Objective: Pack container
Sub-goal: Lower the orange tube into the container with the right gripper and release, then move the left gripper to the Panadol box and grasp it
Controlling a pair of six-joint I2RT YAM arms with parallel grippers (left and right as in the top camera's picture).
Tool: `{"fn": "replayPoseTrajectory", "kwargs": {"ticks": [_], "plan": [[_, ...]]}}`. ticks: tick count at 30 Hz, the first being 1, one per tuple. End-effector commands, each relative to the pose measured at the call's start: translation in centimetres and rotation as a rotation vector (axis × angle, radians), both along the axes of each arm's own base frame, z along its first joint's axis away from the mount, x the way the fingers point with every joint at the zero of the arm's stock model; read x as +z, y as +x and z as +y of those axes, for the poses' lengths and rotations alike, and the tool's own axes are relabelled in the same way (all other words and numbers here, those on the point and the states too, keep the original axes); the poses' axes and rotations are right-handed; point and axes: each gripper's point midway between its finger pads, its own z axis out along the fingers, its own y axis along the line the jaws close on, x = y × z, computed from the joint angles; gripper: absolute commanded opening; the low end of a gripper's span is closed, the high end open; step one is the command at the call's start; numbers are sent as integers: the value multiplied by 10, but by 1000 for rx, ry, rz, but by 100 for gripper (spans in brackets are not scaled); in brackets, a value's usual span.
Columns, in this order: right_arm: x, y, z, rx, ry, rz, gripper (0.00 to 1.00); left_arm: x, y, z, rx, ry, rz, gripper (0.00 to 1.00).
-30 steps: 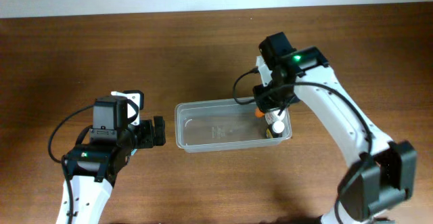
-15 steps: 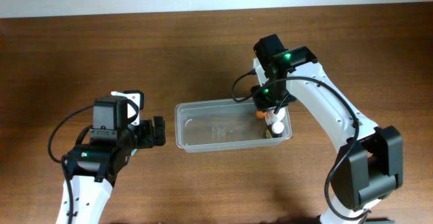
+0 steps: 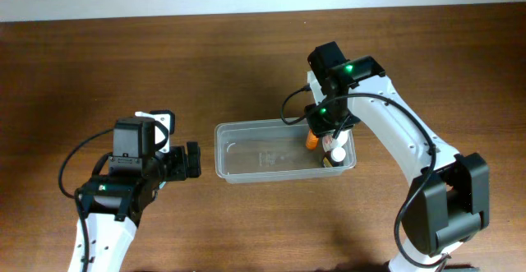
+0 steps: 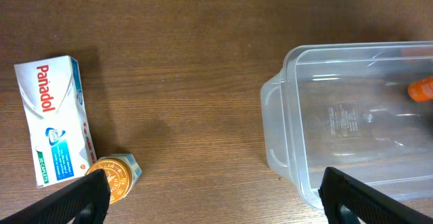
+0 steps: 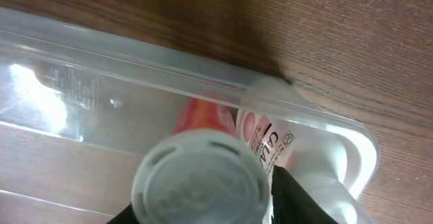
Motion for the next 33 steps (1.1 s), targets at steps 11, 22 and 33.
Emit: {"fn": "replayPoseTrajectory", "kwargs": {"ticks": [11,22,33], "plan": [[64,6,16,70,12,-150,40,7,4,-3,-9,-6,-14,99],[216,4,-43,-133,101,-502,52,6,2,-2,-9,-6,-8,99],[196,-36,-180,-552,181,-333,63,42,-3,41,176,67,48,99]]}}
